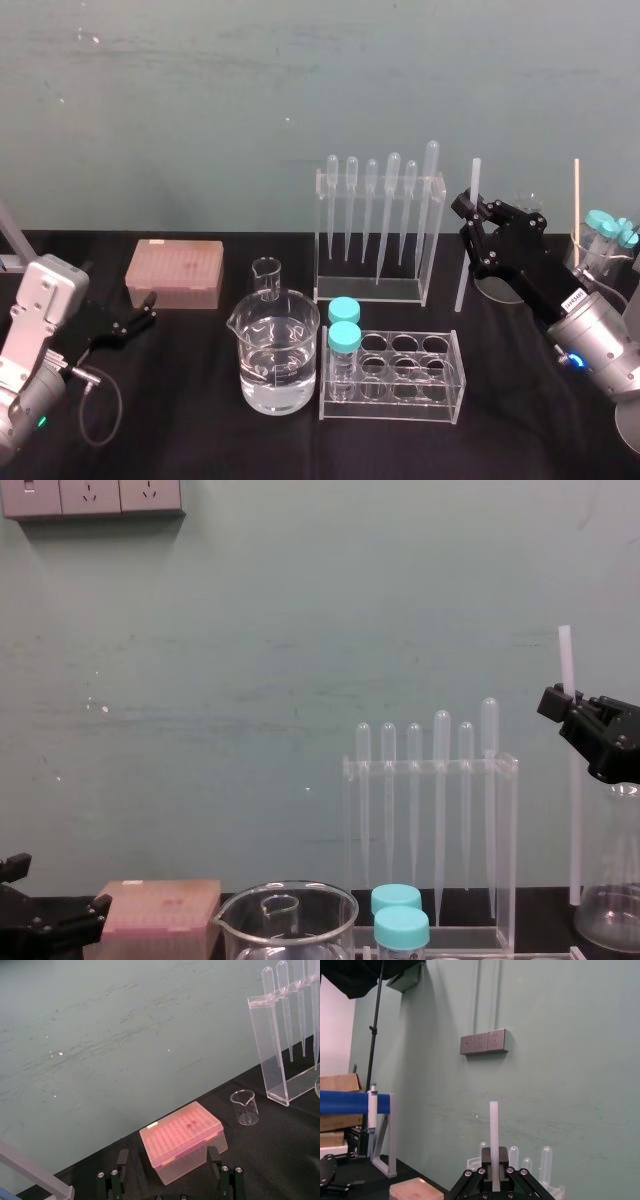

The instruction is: Pick up the stirring rod with one hand, then place it down.

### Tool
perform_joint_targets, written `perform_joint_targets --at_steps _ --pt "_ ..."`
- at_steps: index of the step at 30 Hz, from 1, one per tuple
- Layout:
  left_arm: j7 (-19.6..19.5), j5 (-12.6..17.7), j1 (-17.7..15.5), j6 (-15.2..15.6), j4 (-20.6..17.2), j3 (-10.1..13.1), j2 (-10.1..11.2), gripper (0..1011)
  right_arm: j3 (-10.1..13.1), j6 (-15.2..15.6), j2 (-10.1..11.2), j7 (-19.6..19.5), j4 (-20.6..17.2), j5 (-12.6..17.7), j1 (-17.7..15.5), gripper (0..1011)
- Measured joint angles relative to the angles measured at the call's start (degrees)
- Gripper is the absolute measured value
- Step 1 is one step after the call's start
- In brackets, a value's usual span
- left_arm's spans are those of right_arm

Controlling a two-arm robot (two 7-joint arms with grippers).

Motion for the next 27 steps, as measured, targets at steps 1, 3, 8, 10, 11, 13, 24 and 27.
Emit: perform_joint_targets --at_steps 1,3,8,10,11,13,24,27 --pt "0.0 0.0 0.0 0.0 0.0 0.0 0.0 1000 0.0 0.0 0.0 0.0 0.0 0.0 0.0 70" --pt "0.0 0.0 0.0 0.0 0.0 0.0 0.0 1000 0.0 -0.1 0.0 0.0 0.0 0.0 0.0 70" --pt "0.0 0.0 0.0 0.0 0.0 0.0 0.0 1000 -0.1 -0.2 0.0 0.0 0.0 0.1 0.0 70" --pt "0.0 0.0 0.0 0.0 0.0 0.0 0.0 1000 -0.1 -0.2 0.0 0.0 0.0 0.1 0.0 70" --pt "0.0 0.0 0.0 0.0 0.0 0.0 0.0 1000 -0.1 -0.2 0.0 0.1 0.0 0.1 0.0 70" --pt "0.0 0.0 0.0 0.0 0.0 0.0 0.0 1000 -0.1 -0.2 0.1 0.1 0.0 0.1 0.1 70" --pt "0.0 0.0 0.0 0.0 0.0 0.0 0.0 1000 -0.1 -0.3 0.1 0.1 0.0 0.2 0.1 70" --pt "0.0 0.0 0.0 0.0 0.0 0.0 0.0 1000 -0.1 -0.3 0.1 0.1 0.0 0.2 0.1 70"
